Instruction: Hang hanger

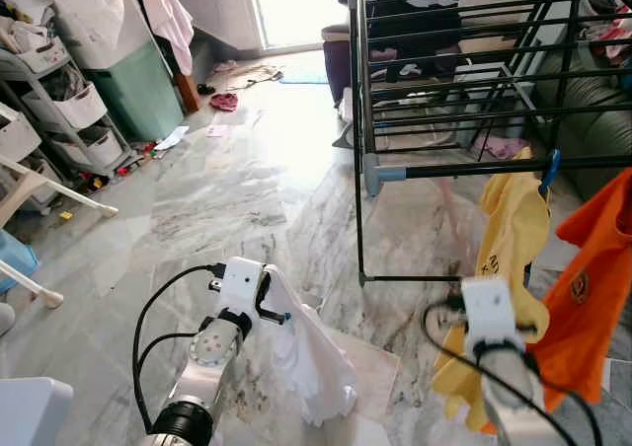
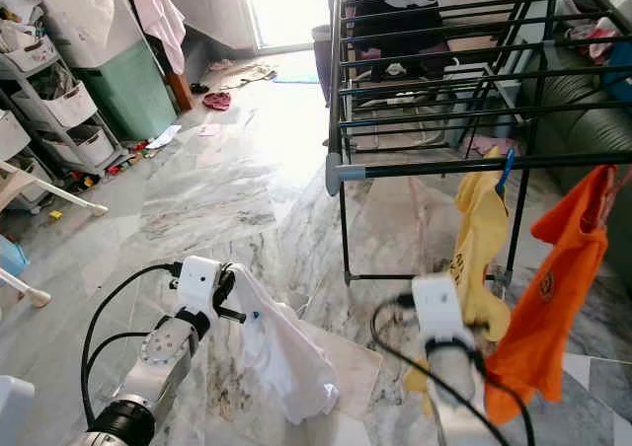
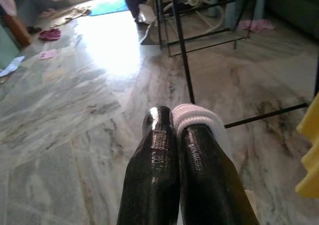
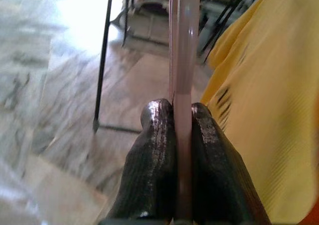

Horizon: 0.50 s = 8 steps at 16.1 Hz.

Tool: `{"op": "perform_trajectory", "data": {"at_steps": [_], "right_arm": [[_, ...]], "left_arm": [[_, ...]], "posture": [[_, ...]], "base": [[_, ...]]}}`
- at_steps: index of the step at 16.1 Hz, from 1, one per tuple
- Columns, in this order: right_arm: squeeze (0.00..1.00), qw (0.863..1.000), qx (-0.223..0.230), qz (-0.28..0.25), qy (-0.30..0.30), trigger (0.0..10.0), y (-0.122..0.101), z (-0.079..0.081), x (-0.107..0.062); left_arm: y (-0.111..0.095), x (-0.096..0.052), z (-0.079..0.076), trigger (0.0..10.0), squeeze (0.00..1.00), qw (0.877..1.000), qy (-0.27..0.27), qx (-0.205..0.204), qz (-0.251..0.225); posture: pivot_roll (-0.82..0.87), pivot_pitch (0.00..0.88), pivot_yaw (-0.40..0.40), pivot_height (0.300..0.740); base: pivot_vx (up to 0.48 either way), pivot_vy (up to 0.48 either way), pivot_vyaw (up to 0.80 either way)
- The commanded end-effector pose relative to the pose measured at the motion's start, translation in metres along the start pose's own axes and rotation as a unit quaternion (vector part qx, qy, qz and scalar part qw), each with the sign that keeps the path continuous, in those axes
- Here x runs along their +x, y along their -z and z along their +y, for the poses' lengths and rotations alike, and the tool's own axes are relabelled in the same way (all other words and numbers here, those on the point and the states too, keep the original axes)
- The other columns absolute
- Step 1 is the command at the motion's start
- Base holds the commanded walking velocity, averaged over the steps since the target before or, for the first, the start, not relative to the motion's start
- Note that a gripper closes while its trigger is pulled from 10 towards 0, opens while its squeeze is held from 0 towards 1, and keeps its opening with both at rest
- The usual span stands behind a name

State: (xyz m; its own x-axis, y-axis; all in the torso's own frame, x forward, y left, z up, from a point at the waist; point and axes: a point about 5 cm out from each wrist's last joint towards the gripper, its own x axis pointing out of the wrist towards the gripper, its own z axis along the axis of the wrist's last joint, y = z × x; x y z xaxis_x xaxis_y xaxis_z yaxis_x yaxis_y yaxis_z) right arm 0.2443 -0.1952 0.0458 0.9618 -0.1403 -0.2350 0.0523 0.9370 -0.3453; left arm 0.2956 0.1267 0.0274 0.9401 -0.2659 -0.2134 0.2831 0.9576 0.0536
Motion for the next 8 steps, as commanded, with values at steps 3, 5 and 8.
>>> {"op": "perform_trajectory", "data": {"at_steps": [3, 5, 8], "right_arm": [[0.0, 0.997, 0.037, 0.065, -0.03, 10.0, 0.031, 0.017, -0.003], [0.0, 0.997, 0.034, 0.06, -0.035, 10.0, 0.033, 0.02, -0.002], [0.0, 0.997, 0.043, 0.053, -0.047, 10.0, 0.032, 0.027, 0.002]], "left_arm": [[0.007, -0.002, 0.001, 10.0, 0.0, 1.0, -0.008, 0.017, 0.021], [0.009, -0.003, 0.0, 10.0, 0.0, 0.999, -0.01, 0.023, 0.024], [0.013, -0.003, 0.0, 10.0, 0.0, 0.999, -0.014, 0.034, 0.036]], "posture": [[-0.26, 0.0, 0.142, 0.74], [-0.26, 0.0, 0.142, 0.74], [-0.26, 0.0, 0.143, 0.74]], "base": [[0.0, 0.0, 0.0], [0.0, 0.0, 0.0], [0.0, 0.0, 0.0]]}}
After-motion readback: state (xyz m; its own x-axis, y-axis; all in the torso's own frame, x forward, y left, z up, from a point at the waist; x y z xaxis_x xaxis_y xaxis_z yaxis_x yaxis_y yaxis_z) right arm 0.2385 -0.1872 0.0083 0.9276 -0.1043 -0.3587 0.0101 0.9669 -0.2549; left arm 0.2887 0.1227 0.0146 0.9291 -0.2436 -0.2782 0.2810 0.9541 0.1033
